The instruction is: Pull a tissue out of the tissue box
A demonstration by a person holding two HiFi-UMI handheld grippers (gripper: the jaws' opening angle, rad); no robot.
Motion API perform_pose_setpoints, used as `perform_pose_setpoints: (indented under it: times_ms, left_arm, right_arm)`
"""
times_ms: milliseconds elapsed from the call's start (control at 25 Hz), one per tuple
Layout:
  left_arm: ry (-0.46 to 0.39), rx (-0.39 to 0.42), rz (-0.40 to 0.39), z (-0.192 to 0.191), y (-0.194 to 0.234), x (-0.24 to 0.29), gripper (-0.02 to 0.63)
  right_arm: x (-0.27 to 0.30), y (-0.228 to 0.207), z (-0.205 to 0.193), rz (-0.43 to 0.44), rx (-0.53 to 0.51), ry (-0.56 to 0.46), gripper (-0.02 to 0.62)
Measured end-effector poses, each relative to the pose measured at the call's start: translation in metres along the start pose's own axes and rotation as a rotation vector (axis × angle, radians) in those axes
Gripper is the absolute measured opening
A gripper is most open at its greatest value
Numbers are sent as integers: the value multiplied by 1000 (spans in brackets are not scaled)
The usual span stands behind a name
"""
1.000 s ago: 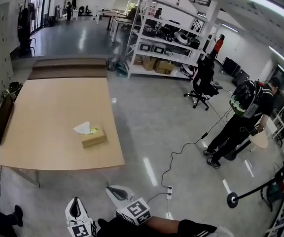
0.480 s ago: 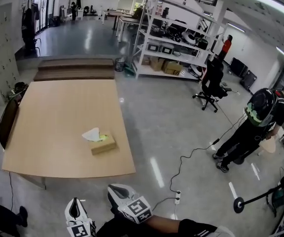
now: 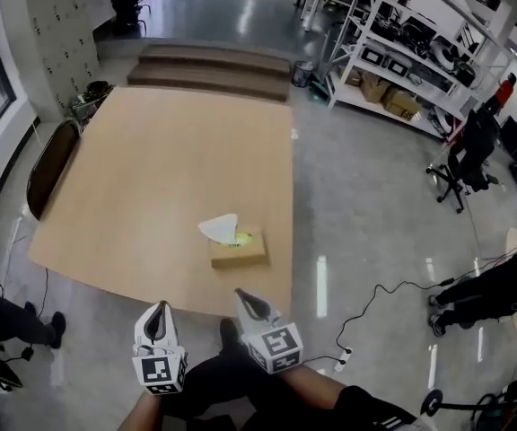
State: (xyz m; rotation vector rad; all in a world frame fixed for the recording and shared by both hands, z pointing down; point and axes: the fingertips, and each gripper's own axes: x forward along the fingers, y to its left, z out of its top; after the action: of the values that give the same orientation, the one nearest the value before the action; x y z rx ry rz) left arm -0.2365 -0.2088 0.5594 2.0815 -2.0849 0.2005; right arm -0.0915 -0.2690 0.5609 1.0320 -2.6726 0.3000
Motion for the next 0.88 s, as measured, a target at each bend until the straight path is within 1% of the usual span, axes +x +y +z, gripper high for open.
perform_pose_setpoints:
  times_ms: [160, 280, 360, 440, 520, 600, 680, 760, 880]
  left_arm:
    - [12, 22, 21, 26, -1, 48, 18]
    - [14, 21, 45, 42, 0, 84, 18]
    - [14, 1, 59, 51, 4, 105, 18]
    - [13, -38, 60, 54, 11, 123, 18]
    - [23, -91, 49, 54, 20, 140, 18]
    - [30, -119, 44, 52, 32, 152, 18]
    - [37, -115, 59, 51, 40, 160, 18]
    - [43, -103, 78, 53, 39, 168, 18]
    - [56, -93, 114, 50, 34, 184, 18]
  right_arm:
    - [31, -35, 19, 9, -6, 29, -9]
    - [59, -55, 27, 27, -17, 62, -8]
    - [77, -63, 31, 46, -27, 89, -8]
    - [96, -67, 30, 62, -37, 117, -8]
    - [118, -67, 25, 76, -42, 150, 7]
    - [140, -67, 15, 78, -50, 188, 33]
    - [159, -70, 4, 80, -60, 232, 56]
    - [172, -80, -6, 85, -75, 281, 80]
    - [194, -97, -22, 118, -81, 359, 119]
